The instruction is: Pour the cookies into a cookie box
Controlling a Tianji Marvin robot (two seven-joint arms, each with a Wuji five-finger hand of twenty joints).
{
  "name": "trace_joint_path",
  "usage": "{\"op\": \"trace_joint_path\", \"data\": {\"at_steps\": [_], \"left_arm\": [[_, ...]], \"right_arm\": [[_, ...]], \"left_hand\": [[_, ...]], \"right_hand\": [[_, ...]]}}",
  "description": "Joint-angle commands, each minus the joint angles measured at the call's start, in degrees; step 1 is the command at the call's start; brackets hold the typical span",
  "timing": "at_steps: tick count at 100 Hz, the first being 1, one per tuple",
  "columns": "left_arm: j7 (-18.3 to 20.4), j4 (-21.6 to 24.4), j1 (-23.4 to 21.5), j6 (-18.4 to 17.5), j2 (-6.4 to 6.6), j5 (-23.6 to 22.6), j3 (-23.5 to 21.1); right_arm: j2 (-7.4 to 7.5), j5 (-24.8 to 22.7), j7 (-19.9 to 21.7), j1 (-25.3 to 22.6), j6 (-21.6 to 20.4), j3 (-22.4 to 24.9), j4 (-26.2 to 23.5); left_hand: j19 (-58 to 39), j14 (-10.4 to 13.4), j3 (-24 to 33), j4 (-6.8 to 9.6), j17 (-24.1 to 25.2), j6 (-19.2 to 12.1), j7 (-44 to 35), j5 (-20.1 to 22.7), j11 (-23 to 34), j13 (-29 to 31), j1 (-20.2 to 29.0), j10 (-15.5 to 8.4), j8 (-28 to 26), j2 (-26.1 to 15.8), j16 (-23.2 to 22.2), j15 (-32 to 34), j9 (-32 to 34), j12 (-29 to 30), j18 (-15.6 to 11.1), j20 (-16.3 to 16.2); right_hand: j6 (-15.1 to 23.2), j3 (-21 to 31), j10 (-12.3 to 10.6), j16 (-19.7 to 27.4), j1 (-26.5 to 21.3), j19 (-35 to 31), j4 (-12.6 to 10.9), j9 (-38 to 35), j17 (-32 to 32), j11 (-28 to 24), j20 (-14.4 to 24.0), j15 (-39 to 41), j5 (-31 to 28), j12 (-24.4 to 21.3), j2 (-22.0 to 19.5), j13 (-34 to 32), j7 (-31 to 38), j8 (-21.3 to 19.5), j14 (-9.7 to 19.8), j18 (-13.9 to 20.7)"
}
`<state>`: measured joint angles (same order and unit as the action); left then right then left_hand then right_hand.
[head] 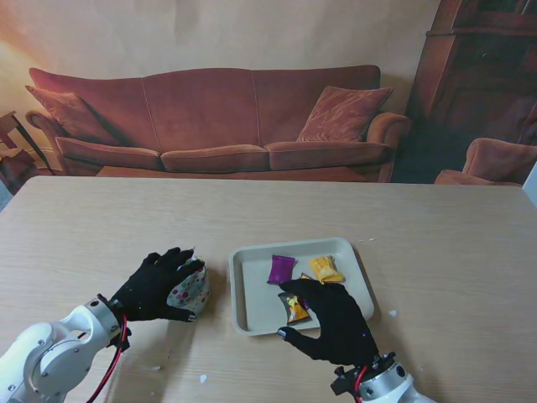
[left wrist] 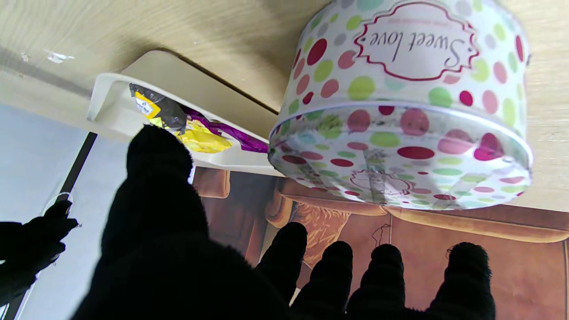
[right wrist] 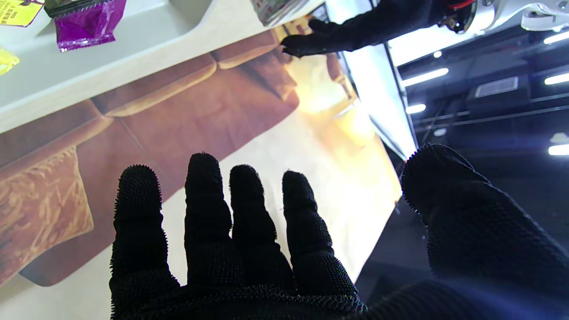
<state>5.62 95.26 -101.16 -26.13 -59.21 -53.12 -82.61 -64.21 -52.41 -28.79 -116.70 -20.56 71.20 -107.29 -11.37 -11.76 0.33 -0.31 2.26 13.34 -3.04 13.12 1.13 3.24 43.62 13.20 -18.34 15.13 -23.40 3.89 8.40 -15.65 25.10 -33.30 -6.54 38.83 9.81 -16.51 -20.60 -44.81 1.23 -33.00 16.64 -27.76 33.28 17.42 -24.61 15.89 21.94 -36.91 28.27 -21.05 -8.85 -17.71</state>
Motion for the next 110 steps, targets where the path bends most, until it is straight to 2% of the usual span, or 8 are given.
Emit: {"op": "trace_joint_path", "data": {"at_steps": [1, 11, 27, 42, 66, 79, 92, 110], "left_arm": [[-0.07, -0.69, 0.62, 0.41, -0.04, -0.53, 0.90], [-0.62, -1.64, 1.79, 1.12, 0.00, -1.22, 2.27], [1.33, -2.68, 3.44, 2.39, 0.33, -1.37, 3.84], [2.46, -4.02, 4.62, 3.46, 0.33, 0.57, 5.01], [3.09, -5.23, 5.73, 4.05, 0.43, 0.87, 5.69], [2.92, -6.23, 6.14, 4.09, 0.33, 2.27, 6.01], [3.20, -6.87, 6.77, 4.00, 0.44, 1.81, 6.34], [3.62, -7.03, 7.04, 4.27, 0.47, 2.15, 6.51]], "right_arm": [[-0.22, 0.34, 1.31, 0.00, 0.10, -0.17, 0.18], [-0.17, 0.72, 2.10, -0.02, 0.06, -0.11, 0.18], [-0.15, 0.85, 2.50, -0.27, 0.31, 0.00, -0.16], [-0.20, 1.60, 3.15, -0.50, 0.27, 0.12, -0.41], [-0.11, 2.72, 5.02, -0.61, 0.33, 0.25, -0.68], [-0.08, 3.04, 5.60, -0.63, 0.16, 0.30, -0.74], [-0.07, 3.16, 5.74, -0.60, 0.19, 0.23, -0.75], [-0.08, 3.17, 5.73, -0.53, 0.22, 0.20, -0.69]], "left_hand": [[1.06, 0.97, -0.47, -0.03, 0.47, -0.92, 0.65, -1.75, -0.60, -1.81, -0.18, -0.61, -0.25, 1.40, 1.24, -0.40, -2.38, -0.15, -0.01, -1.03], [1.14, 0.86, -0.34, 0.01, 0.48, -0.99, 0.51, -1.66, -0.51, -1.73, 0.10, -0.54, -0.41, 1.93, 1.13, -0.40, -2.43, -0.19, -0.02, -1.30], [1.26, 1.00, -0.14, 0.04, 0.62, -1.10, 0.35, -1.48, -0.50, -1.82, 0.10, -0.69, -0.60, 1.78, 1.04, -0.47, -2.55, -0.23, 0.31, -1.56], [0.70, 1.06, 0.44, 0.17, 0.07, -1.18, 0.31, -1.37, -0.56, -1.92, 1.34, -0.69, -0.72, 3.01, 0.94, -0.49, -2.76, -0.23, -0.67, -2.06], [-0.47, 0.84, 1.07, 0.17, -0.69, -1.43, 0.16, -1.08, -0.71, -1.72, 1.56, -0.70, -0.88, 3.30, 0.72, -0.27, -2.77, -0.02, 0.39, -2.83], [-6.62, 0.38, 2.29, 0.05, -2.03, -1.97, -0.04, -0.72, -0.61, -1.04, 1.87, -0.64, -1.07, 3.96, -0.33, 1.12, -2.76, -0.07, 1.42, -6.00], [-7.82, 0.38, 2.58, 0.00, -1.68, -2.08, -0.20, -0.50, -0.70, -1.06, 1.85, -0.54, -1.16, 4.14, -0.43, 1.29, -2.75, 0.12, 0.82, -6.03], [-11.15, 0.09, 3.30, -0.06, -1.60, -2.27, -0.53, -0.21, -0.34, -0.20, 1.99, -0.61, -1.41, 4.11, -1.05, 2.11, -2.77, -0.37, 1.26, -5.94]], "right_hand": [[0.11, 0.63, -0.40, -0.32, 0.67, -0.97, 0.97, -0.68, -0.07, 0.76, -0.45, 0.86, 0.20, -0.13, -1.86, -0.46, 2.56, 0.41, 0.44, -0.31], [0.16, 0.53, -0.43, -0.33, 0.68, -1.00, 0.99, -0.58, -0.10, 0.79, -0.45, 0.87, 0.31, -0.14, -2.12, -0.48, 2.53, 0.43, 0.44, -0.42], [0.19, 0.24, -0.39, -0.35, 0.47, -1.05, 0.97, -0.76, -0.03, 0.77, -0.46, 0.87, 0.16, -0.14, -2.43, -0.58, 2.53, 0.44, 0.40, -0.41], [0.27, 0.05, -0.43, -0.37, 0.43, -1.08, 0.96, -1.19, 0.08, 0.79, -0.47, 0.87, 0.00, -0.17, -2.75, -0.81, 2.50, 0.46, 0.34, -0.51], [0.33, -0.42, -0.45, -0.44, -0.14, -1.07, 0.91, -1.75, 0.14, 1.08, -0.49, 0.85, -0.53, -0.31, -3.43, -1.22, 2.26, 0.54, 0.33, -0.46], [0.40, -0.60, -0.49, -0.47, -0.29, -1.05, 0.88, -1.96, 0.13, 1.17, -0.50, 0.78, -0.65, -0.34, -3.66, -1.28, 2.13, 0.53, 0.34, -0.51], [0.36, -0.66, -0.42, -0.51, -0.44, -1.08, 0.85, -2.19, 0.18, 1.20, -0.49, 0.77, -0.88, -0.35, -3.85, -1.41, 2.06, 0.50, 0.25, -0.53], [0.40, -0.68, -0.46, -0.55, -0.60, -1.07, 0.81, -2.33, 0.17, 1.26, -0.50, 0.72, -1.05, -0.36, -4.02, -1.45, 1.92, 0.47, 0.29, -0.44]]}}
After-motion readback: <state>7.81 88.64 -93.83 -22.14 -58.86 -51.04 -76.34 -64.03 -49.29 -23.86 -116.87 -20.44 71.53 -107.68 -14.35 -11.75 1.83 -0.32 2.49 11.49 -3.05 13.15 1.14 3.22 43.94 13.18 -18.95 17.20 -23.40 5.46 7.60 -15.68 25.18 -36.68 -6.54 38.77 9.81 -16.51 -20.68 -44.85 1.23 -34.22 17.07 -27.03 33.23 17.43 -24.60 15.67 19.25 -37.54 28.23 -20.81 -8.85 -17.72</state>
